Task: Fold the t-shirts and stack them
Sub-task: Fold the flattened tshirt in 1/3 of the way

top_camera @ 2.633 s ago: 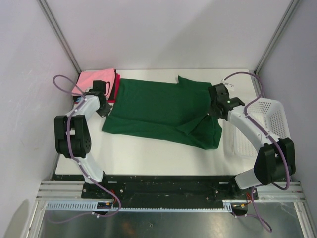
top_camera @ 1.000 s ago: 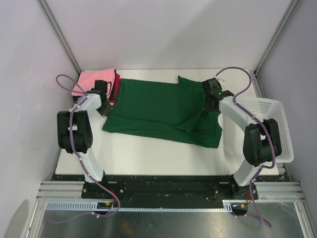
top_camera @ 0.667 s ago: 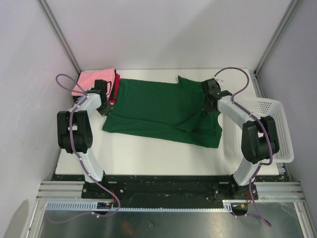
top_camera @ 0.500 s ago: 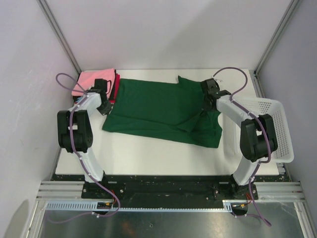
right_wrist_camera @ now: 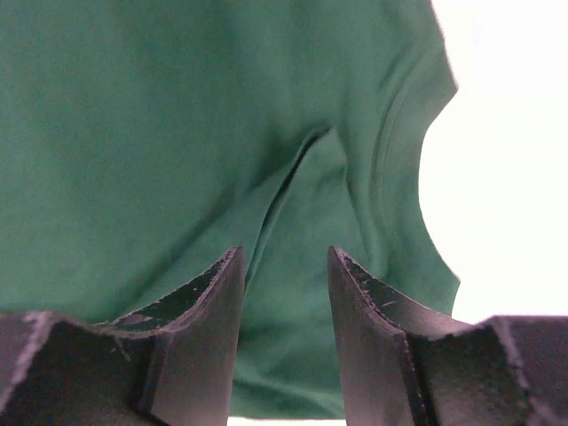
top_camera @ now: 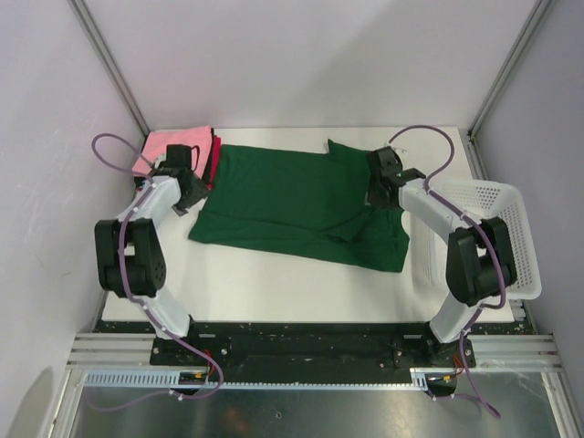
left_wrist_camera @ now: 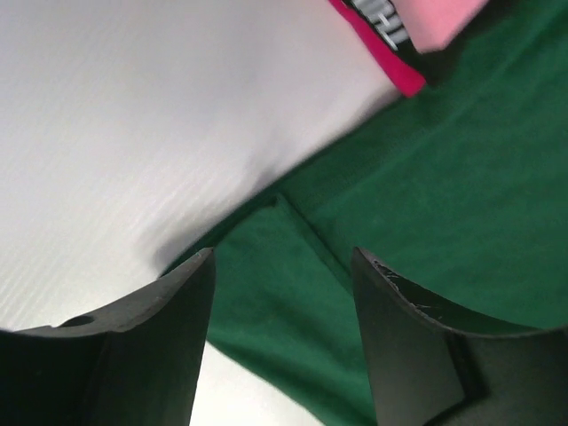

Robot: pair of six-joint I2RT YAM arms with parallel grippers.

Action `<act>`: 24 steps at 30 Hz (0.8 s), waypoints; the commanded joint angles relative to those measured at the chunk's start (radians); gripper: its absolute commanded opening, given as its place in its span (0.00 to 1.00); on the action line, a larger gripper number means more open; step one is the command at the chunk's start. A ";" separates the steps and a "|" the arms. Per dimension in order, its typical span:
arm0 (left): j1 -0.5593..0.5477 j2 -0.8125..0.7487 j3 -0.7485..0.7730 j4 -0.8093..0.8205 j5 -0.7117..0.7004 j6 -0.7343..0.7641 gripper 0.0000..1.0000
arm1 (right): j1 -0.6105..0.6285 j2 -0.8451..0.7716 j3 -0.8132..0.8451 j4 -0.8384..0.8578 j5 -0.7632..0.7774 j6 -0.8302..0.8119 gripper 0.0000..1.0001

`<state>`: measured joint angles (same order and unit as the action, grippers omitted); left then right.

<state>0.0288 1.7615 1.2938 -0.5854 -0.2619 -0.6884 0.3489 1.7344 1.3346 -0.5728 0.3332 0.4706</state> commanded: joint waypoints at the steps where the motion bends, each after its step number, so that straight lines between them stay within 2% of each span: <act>1: -0.060 -0.132 -0.091 0.037 0.022 0.023 0.67 | 0.062 -0.101 -0.117 0.004 -0.058 0.074 0.44; 4: -0.075 -0.170 -0.160 0.055 0.048 0.015 0.67 | 0.099 -0.113 -0.177 0.034 -0.068 0.110 0.36; 8: -0.080 -0.188 -0.210 0.069 0.072 0.014 0.67 | 0.122 -0.094 -0.217 0.052 -0.077 0.139 0.16; 11: -0.081 -0.189 -0.217 0.072 0.078 0.015 0.67 | 0.138 -0.082 -0.239 0.072 -0.087 0.156 0.07; 16: -0.081 -0.184 -0.220 0.077 0.087 0.015 0.66 | 0.159 -0.047 -0.251 0.092 -0.093 0.174 0.01; 24: -0.083 -0.181 -0.228 0.084 0.088 0.016 0.66 | 0.160 0.011 -0.252 0.158 -0.144 0.185 0.00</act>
<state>-0.0540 1.6081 1.0737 -0.5262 -0.1764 -0.6876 0.5087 1.7252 1.0878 -0.4770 0.2131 0.6353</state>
